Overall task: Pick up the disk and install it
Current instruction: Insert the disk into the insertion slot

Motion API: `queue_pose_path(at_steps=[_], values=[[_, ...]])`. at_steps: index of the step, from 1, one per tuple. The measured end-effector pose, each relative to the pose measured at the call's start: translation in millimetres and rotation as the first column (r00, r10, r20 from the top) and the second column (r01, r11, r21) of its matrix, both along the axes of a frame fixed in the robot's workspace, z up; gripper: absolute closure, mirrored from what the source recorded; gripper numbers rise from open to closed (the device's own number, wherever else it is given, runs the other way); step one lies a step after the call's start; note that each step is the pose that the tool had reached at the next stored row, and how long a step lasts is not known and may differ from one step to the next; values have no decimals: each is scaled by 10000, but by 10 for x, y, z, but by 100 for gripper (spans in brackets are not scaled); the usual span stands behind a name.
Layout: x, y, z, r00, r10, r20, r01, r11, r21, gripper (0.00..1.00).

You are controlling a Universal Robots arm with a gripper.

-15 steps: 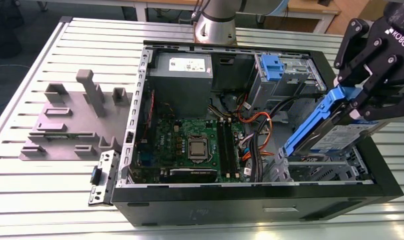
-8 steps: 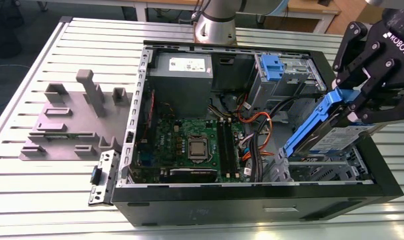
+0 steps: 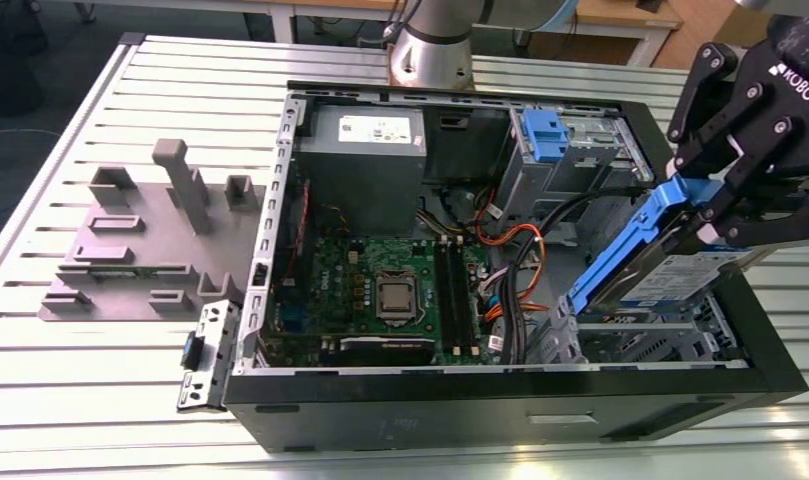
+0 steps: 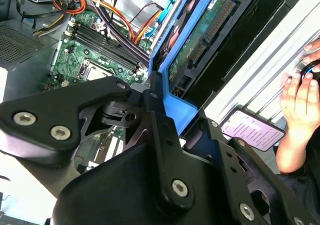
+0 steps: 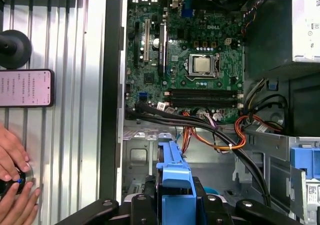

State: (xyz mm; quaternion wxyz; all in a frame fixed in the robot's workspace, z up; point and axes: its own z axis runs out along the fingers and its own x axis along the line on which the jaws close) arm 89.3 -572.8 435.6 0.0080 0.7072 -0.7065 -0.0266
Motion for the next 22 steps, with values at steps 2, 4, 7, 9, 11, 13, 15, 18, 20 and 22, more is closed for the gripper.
queue_pose_path(at_steps=[2, 4, 7, 9, 11, 13, 15, 18, 20, 22], values=[[0, 1, 5, 10000, -21, -1, 21, 10000, -13, 63], [-1, 0, 7, 10000, -44, -2, 44, 10000, -44, 63], [0, 0, 8, 10000, -89, -1, 89, 9999, -110, 63], [-1, 0, 8, 9999, -118, -1, 118, 9999, -119, 63], [-1, 0, 5, 9999, -126, -1, 126, 9998, -120, 63], [-1, 1, -1, 9999, -127, -1, 127, 9998, -120, 63], [-1, 1, -11, 9999, -127, -1, 127, 9998, -122, 63], [-1, 0, -38, 9999, -126, -1, 126, 9998, -120, 63], [-1, 0, -58, 9999, -127, -1, 127, 9998, -120, 63], [-1, 1, -69, 9999, -126, -1, 126, 9998, -121, 63]])
